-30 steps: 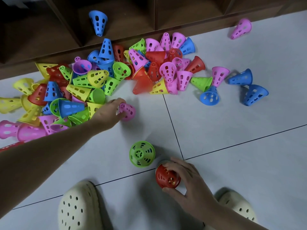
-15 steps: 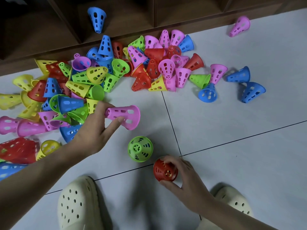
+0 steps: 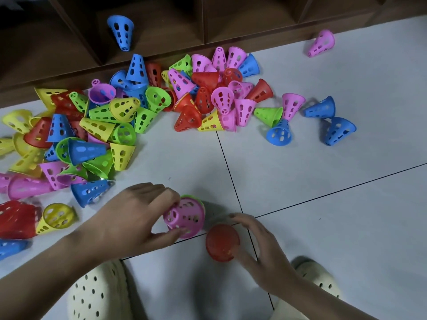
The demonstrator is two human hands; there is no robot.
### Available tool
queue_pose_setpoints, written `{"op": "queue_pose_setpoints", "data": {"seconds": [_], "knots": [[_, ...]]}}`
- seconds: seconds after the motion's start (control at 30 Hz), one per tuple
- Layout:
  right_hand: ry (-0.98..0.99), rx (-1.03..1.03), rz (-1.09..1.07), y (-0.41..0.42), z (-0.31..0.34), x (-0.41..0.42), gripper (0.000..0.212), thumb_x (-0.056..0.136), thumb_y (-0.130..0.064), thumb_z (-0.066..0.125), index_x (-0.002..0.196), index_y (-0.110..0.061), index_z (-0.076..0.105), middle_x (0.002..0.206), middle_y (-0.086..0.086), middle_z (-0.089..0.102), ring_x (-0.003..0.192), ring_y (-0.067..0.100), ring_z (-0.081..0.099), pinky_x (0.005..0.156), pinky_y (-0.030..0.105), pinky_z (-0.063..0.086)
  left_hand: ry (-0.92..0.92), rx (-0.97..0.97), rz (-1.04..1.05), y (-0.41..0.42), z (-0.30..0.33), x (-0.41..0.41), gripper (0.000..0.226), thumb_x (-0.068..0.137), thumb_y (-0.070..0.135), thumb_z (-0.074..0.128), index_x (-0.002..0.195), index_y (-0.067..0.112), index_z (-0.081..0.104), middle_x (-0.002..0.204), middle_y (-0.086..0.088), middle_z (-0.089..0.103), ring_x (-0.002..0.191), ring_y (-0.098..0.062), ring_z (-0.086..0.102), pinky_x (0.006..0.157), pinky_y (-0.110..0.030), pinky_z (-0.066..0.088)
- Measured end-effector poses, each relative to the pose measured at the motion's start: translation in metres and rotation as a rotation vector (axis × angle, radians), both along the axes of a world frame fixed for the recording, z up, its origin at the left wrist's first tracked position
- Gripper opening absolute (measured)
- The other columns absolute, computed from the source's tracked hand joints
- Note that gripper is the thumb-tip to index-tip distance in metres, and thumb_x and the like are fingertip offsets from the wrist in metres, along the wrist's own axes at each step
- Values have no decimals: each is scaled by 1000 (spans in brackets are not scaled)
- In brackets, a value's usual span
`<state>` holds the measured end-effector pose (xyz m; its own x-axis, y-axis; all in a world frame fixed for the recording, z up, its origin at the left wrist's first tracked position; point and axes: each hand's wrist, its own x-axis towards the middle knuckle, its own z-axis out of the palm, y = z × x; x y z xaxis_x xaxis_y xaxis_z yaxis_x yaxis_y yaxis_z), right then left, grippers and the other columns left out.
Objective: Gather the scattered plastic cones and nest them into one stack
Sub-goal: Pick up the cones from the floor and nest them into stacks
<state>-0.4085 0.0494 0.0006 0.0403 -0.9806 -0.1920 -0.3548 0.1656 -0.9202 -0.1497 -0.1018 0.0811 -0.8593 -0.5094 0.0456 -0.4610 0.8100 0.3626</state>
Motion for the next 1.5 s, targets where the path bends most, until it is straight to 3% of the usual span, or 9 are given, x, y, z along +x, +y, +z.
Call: {"op": "queue_pose_setpoints", "data": {"seconds": [0.17,0.33,0.5,0.7,1.0,1.1,1.2,1.33,1.5], "knots": [[-15,52,-174,-18,-5,-20,48,92,-62,49,123,-27,59,125,-16,62,124,12,56,102,19,41,-20,132,-54,-28,-1,4,49,94,62,48,116,20,59,82,11,55,68,-9,52,63,-21,38],[44,72,-318,-50,-22,-61,34,91,-51,53,115,-29,61,117,-18,62,117,9,58,98,18,44,-67,192,112,-96,-28,-8,40,98,62,36,116,31,53,82,18,54,70,-8,58,61,-33,50],[145,86,-494,-101,-47,-116,15,96,-29,64,111,-27,61,116,-9,60,109,4,58,95,33,50,-62,436,358,-146,-84,-71,45,93,38,65,132,23,50,120,8,56,79,-8,62,77,-31,52],[336,171,-493,-166,-65,-162,40,95,-31,64,132,-20,54,123,-4,45,106,15,54,99,38,48,-115,435,451,-186,-132,-137,79,82,23,76,149,18,34,134,-11,57,122,-30,55,98,-36,45],[626,183,-516,-251,-62,-164,71,83,-52,71,131,-8,43,131,12,47,119,36,51,98,46,46,-378,286,452,-181,-148,-160,70,80,57,70,131,18,44,119,-6,61,112,-31,61,86,-39,50],[671,200,-553,-264,-57,-169,71,80,-56,72,122,-7,40,123,12,50,110,37,57,87,43,48,-454,228,296,-173,-140,-138,84,83,78,48,140,19,37,128,-6,58,109,-30,63,86,-38,52],[647,206,-595,-275,-51,-174,76,80,-61,70,120,-5,36,120,13,50,102,34,58,78,39,44,-337,234,166,-161,-131,-111,68,85,72,47,139,32,39,126,-8,64,91,-32,69,73,-42,58],[710,319,-522,-292,-50,-180,76,86,-62,62,128,-4,35,128,17,50,110,39,58,77,40,41,-202,326,299,-144,-108,-92,98,58,103,32,128,40,57,112,15,72,101,-14,68,88,-33,53],[690,468,-456,-291,-44,-176,56,85,-46,64,121,-6,49,121,16,59,108,37,60,81,39,48,41,550,369,-124,-68,-83,82,59,89,63,121,35,67,99,32,69,92,9,64,80,-14,50]]}}
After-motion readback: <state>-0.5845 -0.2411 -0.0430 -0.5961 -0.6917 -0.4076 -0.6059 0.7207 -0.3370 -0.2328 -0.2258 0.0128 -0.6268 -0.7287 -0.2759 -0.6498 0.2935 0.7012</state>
